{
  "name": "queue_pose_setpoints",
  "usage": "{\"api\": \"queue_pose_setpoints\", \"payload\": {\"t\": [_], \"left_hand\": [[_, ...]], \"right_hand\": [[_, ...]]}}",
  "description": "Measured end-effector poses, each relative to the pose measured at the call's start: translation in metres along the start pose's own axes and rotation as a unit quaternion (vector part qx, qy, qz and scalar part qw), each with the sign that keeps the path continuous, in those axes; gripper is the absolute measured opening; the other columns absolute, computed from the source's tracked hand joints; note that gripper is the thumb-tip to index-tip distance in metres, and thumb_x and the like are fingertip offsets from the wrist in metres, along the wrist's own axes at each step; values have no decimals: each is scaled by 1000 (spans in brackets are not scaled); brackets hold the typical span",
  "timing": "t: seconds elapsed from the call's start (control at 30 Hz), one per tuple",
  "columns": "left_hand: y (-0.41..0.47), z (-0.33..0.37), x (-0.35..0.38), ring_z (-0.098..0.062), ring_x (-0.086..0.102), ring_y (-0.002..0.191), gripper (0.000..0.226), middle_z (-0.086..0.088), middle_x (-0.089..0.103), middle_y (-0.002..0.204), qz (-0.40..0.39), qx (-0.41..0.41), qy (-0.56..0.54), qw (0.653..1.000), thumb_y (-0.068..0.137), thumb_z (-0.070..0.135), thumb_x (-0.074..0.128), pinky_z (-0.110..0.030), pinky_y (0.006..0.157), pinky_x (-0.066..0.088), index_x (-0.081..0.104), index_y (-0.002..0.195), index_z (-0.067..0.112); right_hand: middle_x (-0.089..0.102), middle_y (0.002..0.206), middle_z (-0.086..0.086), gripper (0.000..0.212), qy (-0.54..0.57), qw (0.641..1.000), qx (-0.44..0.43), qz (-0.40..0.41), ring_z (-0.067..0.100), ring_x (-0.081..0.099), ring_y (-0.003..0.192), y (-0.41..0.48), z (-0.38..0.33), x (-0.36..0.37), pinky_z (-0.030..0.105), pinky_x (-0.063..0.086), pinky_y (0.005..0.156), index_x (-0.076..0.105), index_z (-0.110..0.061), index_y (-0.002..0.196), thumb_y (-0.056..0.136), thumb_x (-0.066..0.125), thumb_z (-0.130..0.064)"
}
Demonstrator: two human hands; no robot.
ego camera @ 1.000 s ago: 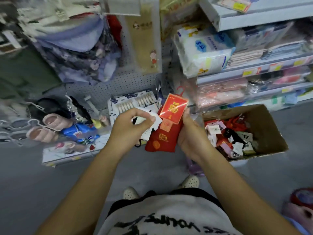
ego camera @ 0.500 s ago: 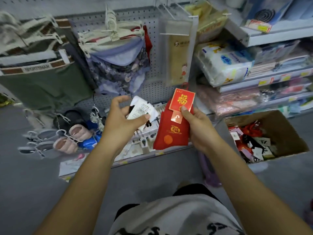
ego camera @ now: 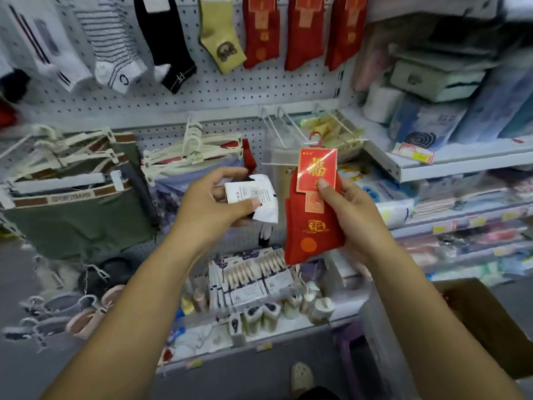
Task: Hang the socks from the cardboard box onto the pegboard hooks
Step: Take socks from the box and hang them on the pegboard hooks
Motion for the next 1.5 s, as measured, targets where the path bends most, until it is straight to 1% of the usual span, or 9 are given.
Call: {"api": "queue_pose_setpoints", "payload": {"t": [0.2, 0.33, 0.47, 0.6, 0.73, 0.83, 0.97, 1.27, 1.5], "left_hand": [[62, 51, 37, -20, 78, 79, 22, -2, 75, 92, 10, 25, -22, 999, 83, 15, 82, -24, 71, 63, 78, 104, 17], [95, 86, 60, -14, 76, 95, 40, 4, 78, 106, -23, 59, 41, 997, 67, 33, 89, -31, 89, 59, 78, 106, 29], [123, 119, 69, -17, 78, 87, 25, -6, 80, 96, 9, 101, 7, 995, 84, 7, 78, -26, 76, 63, 73, 108, 14], [144, 148, 64, -5, 64, 53, 5, 6, 74, 66, 95, 191, 65, 975, 91, 15, 74, -17, 49, 48, 75, 94, 18], [164, 151, 55, -12, 56, 68, 4, -6, 70, 72, 144, 219, 100, 960, 86, 38, 80, -38, 66, 51, 80, 89, 39], [175, 150, 53, -12, 55, 69, 8, -7, 67, 69, 141, 220, 93, 961, 82, 39, 82, -33, 69, 47, 81, 88, 33], [189, 149, 55, -17, 61, 78, 15, -30, 71, 94, 132, 203, 84, 967, 81, 37, 84, -51, 83, 58, 81, 86, 22], [210, 167, 76, 3, 65, 65, 6, 10, 75, 71, 115, 198, -9, 973, 82, 24, 83, -12, 63, 52, 79, 82, 20], [226, 189, 78, -15, 72, 88, 7, 2, 79, 90, 125, 173, -130, 968, 81, 27, 84, -41, 91, 57, 80, 76, 27]], "right_hand": [[78, 103, 3, 19, -24, 996, -75, -35, 23, 75, 95, 63, -71, -25, 42, 60, 85, 69, -24, 114, 98, 62, -31], [78, 104, 3, 23, -21, 993, -99, -57, 22, 76, 92, 103, -109, -43, 40, 60, 83, 67, -22, 117, 98, 61, -33], [78, 102, 8, 24, -11, 991, -111, -69, 22, 75, 87, 141, -140, -55, 37, 61, 75, 68, -18, 118, 98, 61, -30], [78, 101, 11, 24, -7, 992, -113, -55, 23, 75, 87, 174, -161, -62, 38, 62, 75, 68, -14, 117, 99, 61, -28], [78, 101, 11, 21, 24, 995, -79, -46, 27, 76, 91, 201, -162, -65, 41, 62, 76, 68, -16, 113, 100, 60, -31], [78, 100, 9, 21, 46, 997, -54, -25, 26, 76, 89, 214, -159, -71, 40, 63, 71, 67, -18, 114, 100, 60, -32], [78, 99, 7, 23, 41, 999, -13, 27, 26, 76, 90, 228, -141, -85, 44, 62, 77, 66, -18, 115, 99, 60, -34], [73, 108, 3, 27, -6, 989, -109, 95, 19, 74, 88, 251, -182, -101, 32, 60, 64, 54, -23, 121, 99, 61, -36], [71, 109, 2, 28, 40, 985, -133, 101, 17, 72, 90, 290, -224, -78, 35, 60, 71, 52, -23, 126, 100, 58, -34]]}}
Point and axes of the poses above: each hand's wrist, its own y-axis towards the middle knuckle, its own x-axis out of the palm, z = x × y, the point moved 10 cm from there along y, towards the middle knuckle
